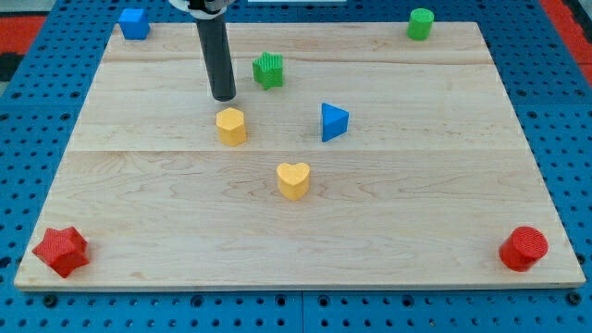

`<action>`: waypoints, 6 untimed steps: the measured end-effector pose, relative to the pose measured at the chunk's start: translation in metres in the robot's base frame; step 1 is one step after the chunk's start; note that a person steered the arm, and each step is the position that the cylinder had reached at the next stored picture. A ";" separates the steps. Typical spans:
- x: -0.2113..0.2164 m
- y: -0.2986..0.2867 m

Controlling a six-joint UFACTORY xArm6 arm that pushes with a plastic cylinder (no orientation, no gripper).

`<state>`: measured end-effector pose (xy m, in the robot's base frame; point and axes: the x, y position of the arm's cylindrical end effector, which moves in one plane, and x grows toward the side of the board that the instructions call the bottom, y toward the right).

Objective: Nudge the green star up a bit

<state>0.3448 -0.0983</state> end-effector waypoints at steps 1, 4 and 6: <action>0.000 0.013; -0.004 0.066; -0.025 0.066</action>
